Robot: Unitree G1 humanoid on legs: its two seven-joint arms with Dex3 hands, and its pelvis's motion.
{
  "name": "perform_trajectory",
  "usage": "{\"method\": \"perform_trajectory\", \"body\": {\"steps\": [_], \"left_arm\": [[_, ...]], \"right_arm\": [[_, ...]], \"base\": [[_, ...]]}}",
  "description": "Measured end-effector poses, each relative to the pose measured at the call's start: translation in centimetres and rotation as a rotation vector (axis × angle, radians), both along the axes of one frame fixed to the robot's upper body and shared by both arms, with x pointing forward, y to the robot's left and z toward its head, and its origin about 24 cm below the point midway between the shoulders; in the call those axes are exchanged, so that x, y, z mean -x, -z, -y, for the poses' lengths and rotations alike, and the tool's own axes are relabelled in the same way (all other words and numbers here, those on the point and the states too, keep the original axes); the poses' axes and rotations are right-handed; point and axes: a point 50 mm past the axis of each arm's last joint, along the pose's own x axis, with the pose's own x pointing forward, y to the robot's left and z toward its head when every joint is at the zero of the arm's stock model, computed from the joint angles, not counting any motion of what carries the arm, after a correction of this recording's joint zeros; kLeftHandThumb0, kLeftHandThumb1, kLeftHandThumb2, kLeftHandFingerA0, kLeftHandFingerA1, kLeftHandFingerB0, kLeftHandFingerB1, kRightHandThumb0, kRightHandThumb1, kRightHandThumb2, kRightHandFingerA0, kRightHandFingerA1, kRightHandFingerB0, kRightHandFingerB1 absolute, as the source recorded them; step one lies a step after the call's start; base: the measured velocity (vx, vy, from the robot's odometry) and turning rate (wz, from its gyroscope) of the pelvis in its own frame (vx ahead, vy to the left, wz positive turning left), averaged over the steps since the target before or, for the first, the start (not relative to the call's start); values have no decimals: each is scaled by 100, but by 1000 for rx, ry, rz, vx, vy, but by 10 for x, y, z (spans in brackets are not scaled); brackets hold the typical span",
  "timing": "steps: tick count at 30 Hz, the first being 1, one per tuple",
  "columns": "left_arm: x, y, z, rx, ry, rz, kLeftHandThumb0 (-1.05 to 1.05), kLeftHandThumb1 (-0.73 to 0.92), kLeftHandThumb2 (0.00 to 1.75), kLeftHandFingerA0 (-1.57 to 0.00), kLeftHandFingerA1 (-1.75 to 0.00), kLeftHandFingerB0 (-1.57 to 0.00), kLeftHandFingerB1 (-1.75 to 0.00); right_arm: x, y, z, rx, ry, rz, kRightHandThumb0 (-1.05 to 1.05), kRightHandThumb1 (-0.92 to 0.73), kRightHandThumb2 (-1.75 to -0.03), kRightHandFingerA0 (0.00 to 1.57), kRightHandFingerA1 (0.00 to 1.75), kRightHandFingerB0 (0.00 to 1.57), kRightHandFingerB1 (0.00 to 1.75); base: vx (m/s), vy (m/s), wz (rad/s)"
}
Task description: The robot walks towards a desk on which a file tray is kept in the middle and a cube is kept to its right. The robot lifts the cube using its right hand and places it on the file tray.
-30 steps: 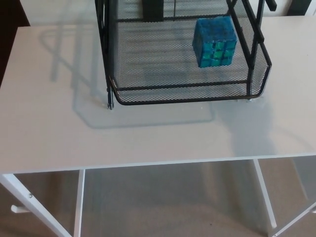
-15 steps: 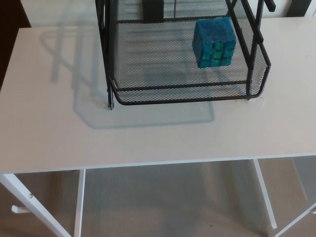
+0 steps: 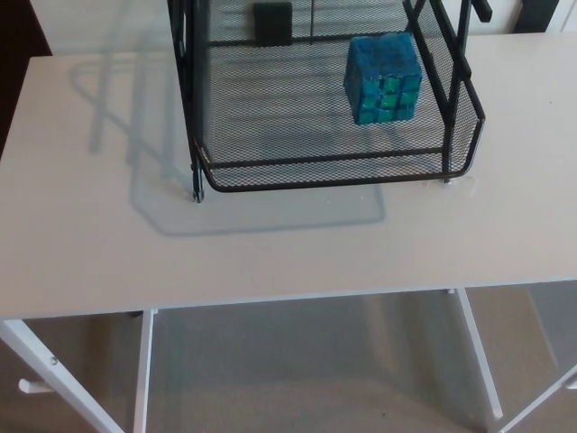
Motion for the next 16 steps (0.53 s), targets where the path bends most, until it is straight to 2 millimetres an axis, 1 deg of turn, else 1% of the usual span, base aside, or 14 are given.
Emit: {"method": "perform_trajectory", "body": {"steps": [1,2,3,5,6,7,8,9,10,11,13,14,15,16], "left_arm": [[1,0,0,0,-2,0,-96,92,71,-49,-88,-24,-79],[1,0,0,0,-3,0,-97,92,70,-50,-89,-24,-78],[1,0,0,0,-5,2,-99,92,69,-50,-88,-24,-76],[1,0,-1,0,-9,3,-98,92,70,-52,-85,-24,-73],[1,0,-1,0,-11,4,-96,92,72,-52,-86,-26,-77],[1,-1,-1,-1,-13,4,-96,92,72,-52,-86,-25,-77],[1,-1,-1,-1,-14,4,-95,92,71,-53,-87,-26,-77],[1,-1,-2,-1,-15,5,-96,92,72,-51,-85,-25,-76],[2,-1,-2,-2,-17,6,-97,92,72,-52,-84,-24,-73],[2,-1,-2,-2,-18,6,-99,92,71,-53,-86,-25,-75],[2,-1,-2,-2,-20,7,-98,92,70,-52,-85,-24,-75],[2,-1,-2,-2,-22,8,-97,92,71,-51,-85,-24,-75],[2,-1,-3,-2,-27,11,-98,92,69,-53,-88,-24,-76],[2,-1,-3,-2,-28,11,-98,92,69,-53,-88,-24,-76]], "right_arm": [[6,5,-1,-25,26,-3,-29,-54,-56,38,64,56,58],[9,7,-2,-38,39,-6,-22,-55,-57,29,55,28,31],[13,10,-3,-59,58,-9,-15,-39,-88,36,64,8,48],[19,16,-4,-100,85,-17,-18,-39,-88,35,64,8,48],[21,19,-5,-120,95,-22,-31,-54,-57,12,49,14,27],[26,26,-6,-162,111,-37,-41,-48,-65,3,35,9,33],[28,32,-8,-194,113,-54,-35,-39,-85,1,53,0,45],[30,40,-11,-226,110,-79,-49,-56,-58,18,52,10,28],[31,48,-15,-263,92,-123,-32,-49,-99,5,53,0,50],[31,54,-18,-281,73,-159,-50,-58,-60,22,51,9,25],[34,64,-24,-313,29,-239,-48,-57,-60,21,53,8,25],[34,67,-27,-325,8,-272,-49,-58,-60,14,52,6,23],[35,71,-29,-336,-21,-313,-53,-54,-72,10,53,5,23],[35,71,-29,-339,-35,-331,-53,-54,-72,10,53,5,23]], "base": [[0,0,0],[0,0,0],[0,0,0],[0,0,0],[0,0,0],[0,0,0],[0,0,0],[0,0,0],[0,0,0],[0,0,0],[0,0,0],[0,0,0],[0,0,0],[0,0,0]]}}
